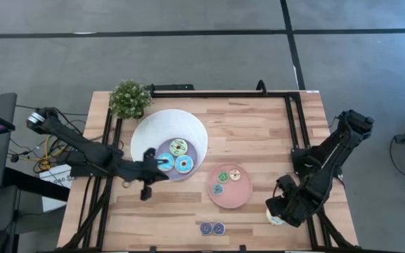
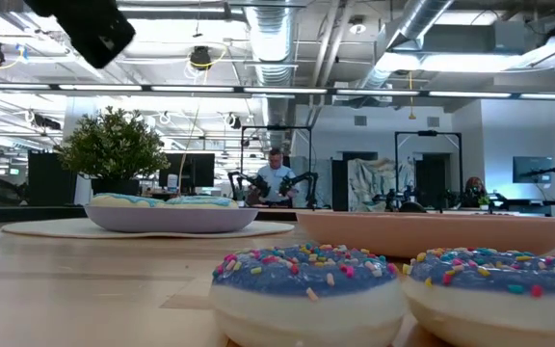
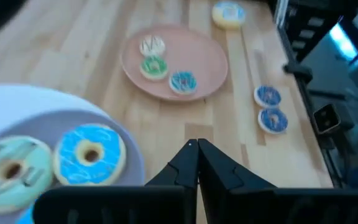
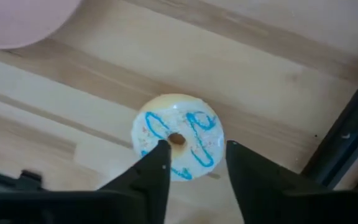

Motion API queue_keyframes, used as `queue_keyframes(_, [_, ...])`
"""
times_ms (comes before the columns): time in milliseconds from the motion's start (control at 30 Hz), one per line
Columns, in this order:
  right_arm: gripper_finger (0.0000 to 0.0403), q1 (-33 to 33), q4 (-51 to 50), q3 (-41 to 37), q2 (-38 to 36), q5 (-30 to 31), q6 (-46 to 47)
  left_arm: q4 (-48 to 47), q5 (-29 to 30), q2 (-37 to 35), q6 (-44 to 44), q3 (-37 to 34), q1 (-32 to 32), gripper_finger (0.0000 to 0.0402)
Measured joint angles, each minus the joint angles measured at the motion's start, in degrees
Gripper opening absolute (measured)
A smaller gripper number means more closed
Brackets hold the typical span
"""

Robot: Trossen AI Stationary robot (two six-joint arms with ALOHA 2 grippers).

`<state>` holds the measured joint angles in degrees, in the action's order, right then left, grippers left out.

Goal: Pick & Place donuts
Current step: Put the big white donut on the purple plate

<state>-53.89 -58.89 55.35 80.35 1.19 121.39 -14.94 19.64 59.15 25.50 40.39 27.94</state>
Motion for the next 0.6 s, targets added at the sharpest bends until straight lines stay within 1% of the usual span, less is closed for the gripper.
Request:
queue_keyframes(133, [0.0193, -1.48, 1.41, 0.0, 4.11, -0.59, 0.19, -0.33, 2.76, -6.82, -0.77, -3.05, 0.33, 0.0])
queue_keyframes(300, [0.0231, -2.03, 2.96, -0.02, 8.37, -2.82, 0.3, -0.1, 4.47, -12.28, -1.57, -5.24, 0.33, 0.0])
queue_keyframes(467, [0.0239, -2.02, 5.78, -0.02, 11.22, -2.83, -1.09, -0.87, 6.04, -15.3, -1.68, -6.13, 0.33, 0.0])
queue_keyframes(600, [0.0235, -2.01, 5.84, -0.02, 13.48, -2.84, -1.21, -1.07, 6.55, -15.43, -1.67, -6.15, 0.33, 0.0])
